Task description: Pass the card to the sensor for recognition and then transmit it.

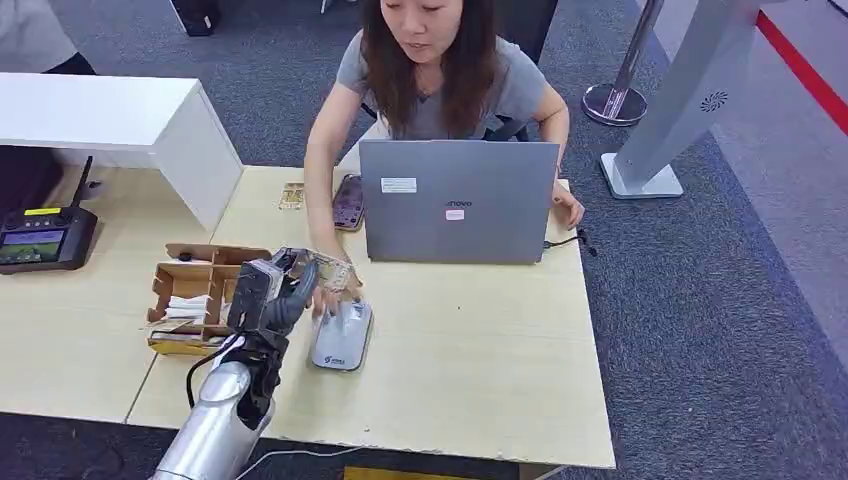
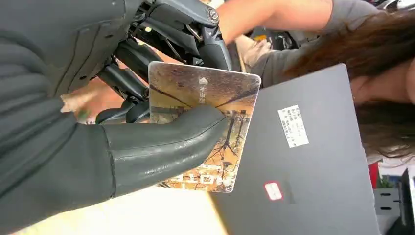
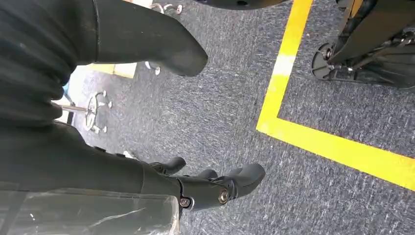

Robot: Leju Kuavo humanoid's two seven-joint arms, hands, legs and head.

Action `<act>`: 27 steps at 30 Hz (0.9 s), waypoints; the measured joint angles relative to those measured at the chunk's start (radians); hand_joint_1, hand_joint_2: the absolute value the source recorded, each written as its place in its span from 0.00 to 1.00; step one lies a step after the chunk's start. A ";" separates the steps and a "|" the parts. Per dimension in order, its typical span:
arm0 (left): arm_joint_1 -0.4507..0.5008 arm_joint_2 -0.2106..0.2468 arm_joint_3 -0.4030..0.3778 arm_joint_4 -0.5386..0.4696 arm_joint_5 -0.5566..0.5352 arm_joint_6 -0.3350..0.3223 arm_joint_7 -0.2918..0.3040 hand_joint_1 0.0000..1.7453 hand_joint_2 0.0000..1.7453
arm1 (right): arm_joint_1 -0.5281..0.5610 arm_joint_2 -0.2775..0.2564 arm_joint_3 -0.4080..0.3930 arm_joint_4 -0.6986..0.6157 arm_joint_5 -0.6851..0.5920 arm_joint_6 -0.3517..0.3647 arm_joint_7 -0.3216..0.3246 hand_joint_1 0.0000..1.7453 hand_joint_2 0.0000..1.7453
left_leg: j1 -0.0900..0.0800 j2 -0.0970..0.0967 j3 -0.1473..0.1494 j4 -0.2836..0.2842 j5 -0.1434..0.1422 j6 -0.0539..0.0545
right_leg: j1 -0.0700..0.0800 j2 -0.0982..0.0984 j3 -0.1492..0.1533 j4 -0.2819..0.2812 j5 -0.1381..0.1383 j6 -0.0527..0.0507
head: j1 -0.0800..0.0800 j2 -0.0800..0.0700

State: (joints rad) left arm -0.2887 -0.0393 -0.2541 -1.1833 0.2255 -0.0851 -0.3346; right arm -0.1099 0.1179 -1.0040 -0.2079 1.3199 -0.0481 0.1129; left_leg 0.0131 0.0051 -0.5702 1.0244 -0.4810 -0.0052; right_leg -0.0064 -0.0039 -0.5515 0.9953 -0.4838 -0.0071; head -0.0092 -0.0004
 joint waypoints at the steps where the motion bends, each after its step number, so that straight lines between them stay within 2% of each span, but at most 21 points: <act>1: 0.002 -0.002 0.000 0.000 0.006 -0.003 0.001 1.00 1.00 | 0.000 0.000 0.000 0.000 0.000 0.000 0.000 0.00 1.00 | 0.000 0.000 0.000 0.000 0.000 0.000 | 0.000 0.000 0.000 0.000 0.000 0.000 | 0.000 0.000; 16: 0.025 -0.010 0.000 0.023 0.047 -0.005 0.020 1.00 1.00 | -0.001 0.002 0.002 0.000 -0.002 -0.008 0.001 0.00 1.00 | 0.000 0.000 0.000 0.000 0.000 0.000 | 0.000 0.000 0.000 0.000 0.000 0.000 | 0.000 0.000; 27: 0.043 -0.019 0.000 0.045 0.067 0.054 0.026 1.00 1.00 | 0.000 0.002 0.002 0.000 -0.005 -0.015 0.003 0.00 1.00 | 0.000 0.000 0.000 0.000 0.000 0.000 | 0.000 0.000 0.000 0.000 0.000 0.000 | 0.000 0.000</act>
State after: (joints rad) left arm -0.2460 -0.0584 -0.2541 -1.1387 0.2930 -0.0313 -0.3082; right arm -0.1099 0.1194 -1.0025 -0.2079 1.3149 -0.0630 0.1164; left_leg 0.0131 0.0051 -0.5703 1.0244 -0.4810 -0.0052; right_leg -0.0064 -0.0038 -0.5517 0.9953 -0.4838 -0.0071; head -0.0092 -0.0004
